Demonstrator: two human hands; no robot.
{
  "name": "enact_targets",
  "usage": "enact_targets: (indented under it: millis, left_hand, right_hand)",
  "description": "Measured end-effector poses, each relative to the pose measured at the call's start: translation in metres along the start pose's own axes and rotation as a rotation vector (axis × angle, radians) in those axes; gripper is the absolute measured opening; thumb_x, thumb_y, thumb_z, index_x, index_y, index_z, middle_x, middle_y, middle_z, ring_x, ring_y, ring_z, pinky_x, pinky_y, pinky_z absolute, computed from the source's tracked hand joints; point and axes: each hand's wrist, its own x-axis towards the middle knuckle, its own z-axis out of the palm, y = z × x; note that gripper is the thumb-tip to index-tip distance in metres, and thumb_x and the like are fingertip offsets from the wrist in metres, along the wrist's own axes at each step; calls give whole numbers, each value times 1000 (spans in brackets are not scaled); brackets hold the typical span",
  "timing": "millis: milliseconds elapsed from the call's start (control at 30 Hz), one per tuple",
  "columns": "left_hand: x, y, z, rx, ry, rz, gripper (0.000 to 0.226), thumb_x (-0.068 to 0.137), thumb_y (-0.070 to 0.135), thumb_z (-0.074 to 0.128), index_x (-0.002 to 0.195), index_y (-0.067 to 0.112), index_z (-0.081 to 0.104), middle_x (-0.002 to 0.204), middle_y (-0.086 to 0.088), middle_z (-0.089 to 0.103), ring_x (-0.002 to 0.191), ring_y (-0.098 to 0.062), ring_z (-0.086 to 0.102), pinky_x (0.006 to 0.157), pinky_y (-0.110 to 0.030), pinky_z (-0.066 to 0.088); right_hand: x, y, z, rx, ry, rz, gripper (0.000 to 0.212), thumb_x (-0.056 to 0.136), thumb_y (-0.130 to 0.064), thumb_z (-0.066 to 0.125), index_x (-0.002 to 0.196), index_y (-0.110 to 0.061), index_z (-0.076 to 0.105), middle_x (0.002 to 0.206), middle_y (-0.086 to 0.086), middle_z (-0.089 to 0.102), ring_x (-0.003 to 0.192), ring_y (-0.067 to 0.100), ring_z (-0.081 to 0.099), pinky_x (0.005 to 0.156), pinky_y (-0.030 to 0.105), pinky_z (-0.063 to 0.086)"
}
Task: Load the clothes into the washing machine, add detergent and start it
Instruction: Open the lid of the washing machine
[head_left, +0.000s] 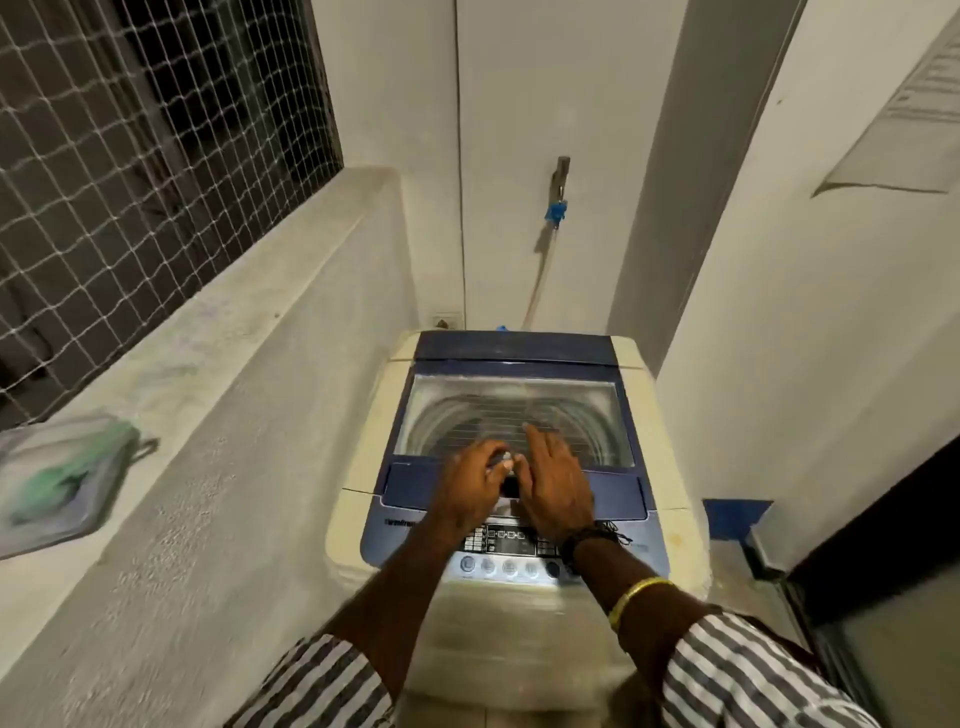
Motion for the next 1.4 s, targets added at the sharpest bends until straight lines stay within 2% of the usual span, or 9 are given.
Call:
enact_targets:
  millis: [100, 267, 467, 633, 900, 1000, 1133, 1233, 1400]
  left_hand:
    - [2, -17, 9, 53, -151, -30, 31, 93, 33, 52, 119, 20, 65, 113, -1, 70, 99, -13, 65, 88, -31, 53]
    - [-1, -31, 20, 161, -325, -38, 34, 91, 34, 44, 110, 21, 70, 107, -1, 73, 98, -20, 66, 82, -29, 47]
    - [3, -33, 22, 111, -339, -34, 35, 87, 33, 45, 103, 18, 73, 100, -2, 74, 90, -17, 66, 81, -29, 48]
    - [-3, -31, 24, 154, -279, -16, 28, 94, 25, 45, 100, 17, 72, 97, -3, 73, 88, -20, 66, 78, -28, 46]
    - [-6, 4, 8, 466, -80, 171, 63, 86, 47, 8, 106, 21, 62, 103, 1, 66, 98, -18, 59, 95, -37, 40]
    - [5, 20, -2, 535, 37, 172, 51, 88, 43, 12, 93, 23, 58, 91, 5, 63, 90, -16, 57, 94, -38, 39]
    - [29, 39, -12, 595, 229, 147, 32, 91, 38, 28, 84, 25, 56, 79, 7, 62, 80, -16, 56, 96, -40, 35]
    - [49, 46, -19, 590, 261, 135, 31, 89, 37, 27, 79, 25, 54, 72, 7, 60, 73, -16, 55, 96, -43, 35]
    - [72, 52, -31, 669, 301, 218, 19, 86, 37, 50, 77, 24, 60, 69, 6, 62, 69, -18, 60, 88, -41, 39]
  right_hand:
    - [-4, 10, 15, -88, 1, 32, 25, 99, -32, 40, 94, -22, 62, 96, 1, 60, 88, 22, 59, 71, 33, 47]
    - [-13, 10, 29, -197, 1, 92, 19, 87, -23, 49, 74, -22, 63, 75, 1, 64, 73, 23, 59, 73, 37, 45]
    - [-16, 9, 36, -174, -39, 169, 17, 90, -25, 48, 73, -26, 49, 69, 0, 66, 66, 23, 59, 73, 35, 41]
    - [-14, 7, 30, -170, -54, 183, 21, 88, -27, 47, 68, -24, 51, 69, 3, 68, 68, 25, 61, 74, 36, 45]
    - [-2, -9, 9, -135, 104, 144, 30, 87, -38, 32, 70, -23, 53, 60, -3, 61, 58, 20, 55, 80, 39, 44]
    - [13, -18, -10, -105, 229, 85, 26, 89, -36, 37, 68, -25, 48, 54, -5, 53, 51, 18, 48, 68, 34, 42]
    - [39, -26, -32, -154, 318, 52, 25, 94, -36, 41, 77, -24, 54, 58, -5, 53, 53, 18, 45, 76, 36, 36]
    - [56, -31, -44, -153, 353, 37, 26, 96, -39, 35, 80, -26, 52, 56, -10, 46, 53, 14, 41, 75, 33, 30]
    - [77, -35, -53, -86, 519, -3, 34, 92, -40, 39, 94, -22, 69, 77, -2, 69, 72, 17, 60, 84, 35, 41]
